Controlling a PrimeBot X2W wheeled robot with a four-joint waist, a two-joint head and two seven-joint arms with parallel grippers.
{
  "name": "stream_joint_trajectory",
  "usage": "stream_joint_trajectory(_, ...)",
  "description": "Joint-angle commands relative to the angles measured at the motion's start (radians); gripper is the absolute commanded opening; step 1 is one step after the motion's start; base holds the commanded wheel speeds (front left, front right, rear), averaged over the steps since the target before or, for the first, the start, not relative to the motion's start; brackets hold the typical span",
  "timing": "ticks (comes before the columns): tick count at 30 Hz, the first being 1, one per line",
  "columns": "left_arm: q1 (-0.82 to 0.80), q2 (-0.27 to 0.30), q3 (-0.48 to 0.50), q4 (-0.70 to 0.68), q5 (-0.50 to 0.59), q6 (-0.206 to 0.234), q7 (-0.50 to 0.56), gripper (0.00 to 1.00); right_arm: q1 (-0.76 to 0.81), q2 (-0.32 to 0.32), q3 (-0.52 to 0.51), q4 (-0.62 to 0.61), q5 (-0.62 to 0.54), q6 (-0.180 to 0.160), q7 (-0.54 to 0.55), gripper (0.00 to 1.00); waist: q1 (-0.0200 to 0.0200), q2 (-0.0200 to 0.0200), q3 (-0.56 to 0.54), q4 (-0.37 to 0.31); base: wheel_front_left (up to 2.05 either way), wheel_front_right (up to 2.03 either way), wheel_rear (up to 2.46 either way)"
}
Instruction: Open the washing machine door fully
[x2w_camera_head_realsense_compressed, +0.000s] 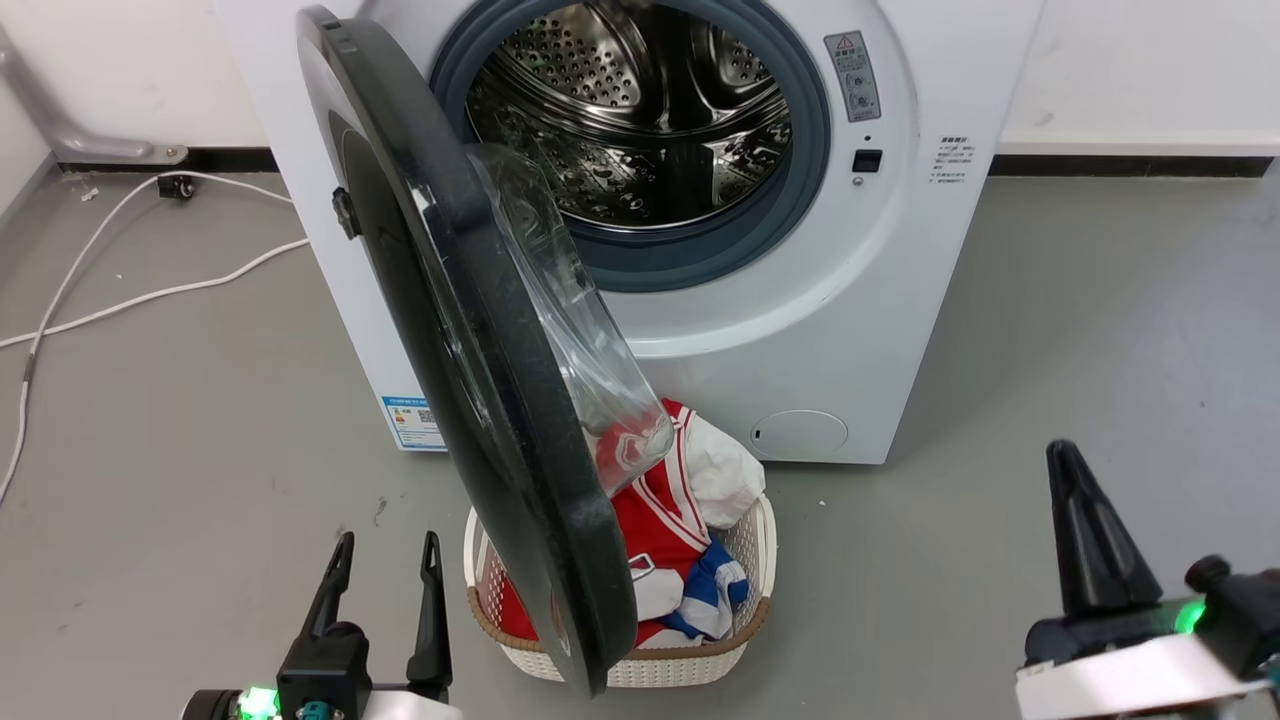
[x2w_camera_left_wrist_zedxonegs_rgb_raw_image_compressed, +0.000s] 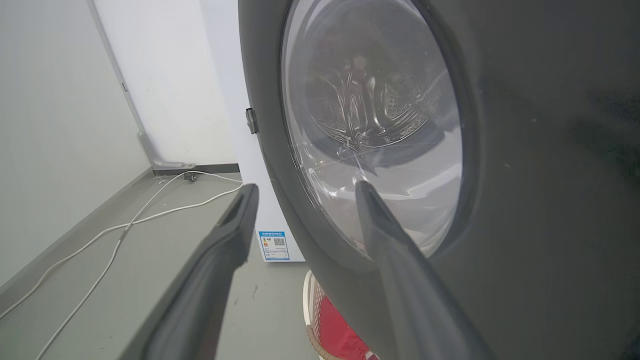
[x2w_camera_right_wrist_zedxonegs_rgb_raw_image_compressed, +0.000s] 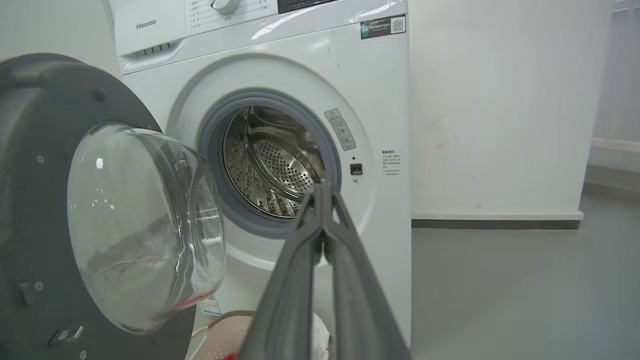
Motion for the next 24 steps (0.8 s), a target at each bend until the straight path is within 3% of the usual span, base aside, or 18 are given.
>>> stream_joint_trajectory(1,0.011,0.003,-0.001,-0.003,0.003,0.005,-0.003,1.0,0.027,0.022,-0.013,0.003,-0.029,-0.001,-0.001,0.11,0.0001,0.0,0.0,0.001,0.0,0.0,0.0)
stream_joint_trajectory(3,0.011,0.003,-0.002,-0.004,0.004,0.005,-0.003,1.0,0.044,0.044,-0.023,0.016,-0.095,0.0,-0.002,0.67,0.0001,0.0,-0.001,0.002,0.0,0.0,0.0)
stream_joint_trajectory(4,0.01,0.002,-0.003,-0.004,0.005,0.004,-0.003,1.0,0.049,0.052,-0.03,0.018,-0.118,0.0,-0.002,1.0,0.0001,0.0,-0.002,0.003,0.0,0.0,0.0)
stream_joint_trajectory(13,0.014,0.001,-0.001,-0.004,0.009,0.003,-0.003,1.0,0.104,0.099,-0.085,0.088,-0.191,0.0,-0.002,1.0,0.0001,0.0,-0.007,0.007,0.0,0.0,0.0)
stream_joint_trajectory(24,0.016,0.0,0.005,0.007,0.013,0.021,-0.003,1.0,0.113,0.101,-0.086,0.11,-0.171,0.0,-0.002,1.0,0.0001,0.0,-0.006,0.009,0.0,0.0,0.0)
